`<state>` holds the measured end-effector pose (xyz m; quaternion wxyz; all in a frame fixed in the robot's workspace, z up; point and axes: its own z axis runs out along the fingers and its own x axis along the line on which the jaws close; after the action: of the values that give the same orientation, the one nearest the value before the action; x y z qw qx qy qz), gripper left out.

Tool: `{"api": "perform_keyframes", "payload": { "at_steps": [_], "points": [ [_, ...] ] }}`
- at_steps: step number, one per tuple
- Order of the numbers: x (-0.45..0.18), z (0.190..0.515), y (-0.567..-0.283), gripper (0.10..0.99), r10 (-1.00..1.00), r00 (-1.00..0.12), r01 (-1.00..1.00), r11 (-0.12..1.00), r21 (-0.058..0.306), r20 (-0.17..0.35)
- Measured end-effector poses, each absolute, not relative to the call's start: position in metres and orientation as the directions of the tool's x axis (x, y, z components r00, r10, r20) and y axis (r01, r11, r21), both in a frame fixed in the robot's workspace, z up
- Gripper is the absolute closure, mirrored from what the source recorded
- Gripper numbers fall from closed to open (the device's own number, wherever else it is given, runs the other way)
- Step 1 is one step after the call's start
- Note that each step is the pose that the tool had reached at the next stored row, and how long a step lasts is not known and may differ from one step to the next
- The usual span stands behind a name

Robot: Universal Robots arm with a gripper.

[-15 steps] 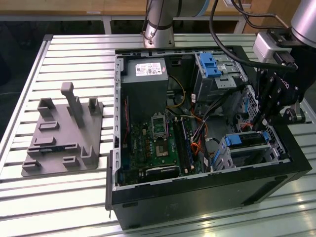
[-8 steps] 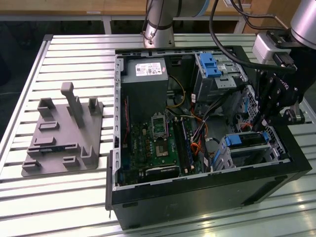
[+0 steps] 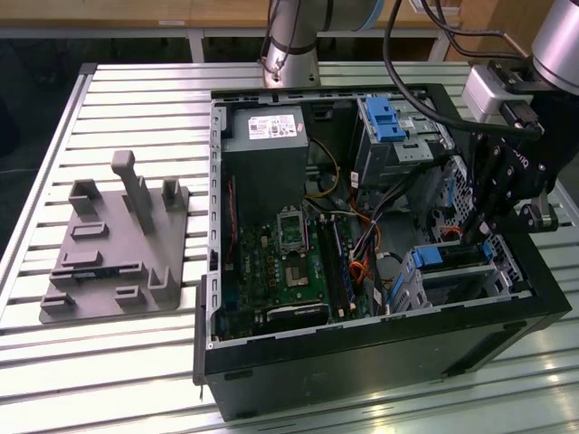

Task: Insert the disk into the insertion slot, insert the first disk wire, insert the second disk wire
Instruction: 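Insert the first disk wire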

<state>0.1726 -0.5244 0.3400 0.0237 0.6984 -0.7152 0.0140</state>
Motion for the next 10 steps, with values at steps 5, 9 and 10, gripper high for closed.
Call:
{"api": "perform_keyframes", "payload": {
  "at_steps": [5,9,10],
  "points": [
    [0.1726,0.3388,-0.5252,0.918,-0.998,-0.023,-1.000,0.024,0.013,0.054],
    [0.1726,0.3377,-0.5255,0.918,-0.998,-0.023,-1.000,0.024,0.013,0.054],
    [0.1726,0.3374,-0.5255,0.918,-0.998,-0.023,-1.000,0.024,0.013,0.054]
  ]
}}
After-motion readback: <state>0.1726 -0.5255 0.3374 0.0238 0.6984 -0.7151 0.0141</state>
